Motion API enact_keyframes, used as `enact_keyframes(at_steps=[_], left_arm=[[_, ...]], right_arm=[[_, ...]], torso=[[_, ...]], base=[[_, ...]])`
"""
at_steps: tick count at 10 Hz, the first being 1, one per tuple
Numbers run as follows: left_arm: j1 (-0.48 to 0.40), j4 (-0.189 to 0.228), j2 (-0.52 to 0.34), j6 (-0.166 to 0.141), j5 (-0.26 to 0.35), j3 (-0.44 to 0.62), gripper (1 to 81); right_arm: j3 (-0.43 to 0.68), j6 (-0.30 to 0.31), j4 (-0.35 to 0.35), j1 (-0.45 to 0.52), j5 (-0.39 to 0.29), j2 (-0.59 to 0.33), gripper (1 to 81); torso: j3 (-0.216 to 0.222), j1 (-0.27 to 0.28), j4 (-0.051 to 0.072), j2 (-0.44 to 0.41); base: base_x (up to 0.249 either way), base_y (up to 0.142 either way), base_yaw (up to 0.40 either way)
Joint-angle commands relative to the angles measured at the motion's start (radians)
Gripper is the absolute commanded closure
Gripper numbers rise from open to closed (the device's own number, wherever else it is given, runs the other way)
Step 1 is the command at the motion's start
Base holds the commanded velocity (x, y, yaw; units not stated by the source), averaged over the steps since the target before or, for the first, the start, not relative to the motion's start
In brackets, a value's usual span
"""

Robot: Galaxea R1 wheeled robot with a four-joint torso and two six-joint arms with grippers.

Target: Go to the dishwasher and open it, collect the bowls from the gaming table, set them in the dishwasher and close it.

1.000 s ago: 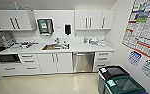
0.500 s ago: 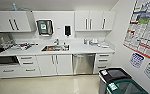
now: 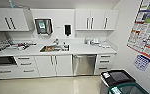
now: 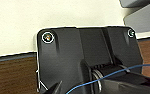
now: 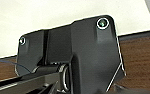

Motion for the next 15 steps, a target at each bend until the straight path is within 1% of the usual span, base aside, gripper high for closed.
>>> enact_keyframes(at_steps=[1,15], left_arm=[[-0.038,-0.009,-0.025,0.0,0.058,-0.005,1.0],[-0.037,-0.009,-0.021,0.0,0.056,-0.005,1.0]], right_arm=[[0.015,-0.001,0.001,0.028,-0.059,-0.006,1.0],[0.024,-0.001,-0.007,0.033,-0.058,-0.002,1.0]], torso=[[0.0,0.0,0.0,0.0],[0.0,-0.001,0.0,0.0]], base=[[0.123,0.0,0.0],[0.123,0.0,0.0]])
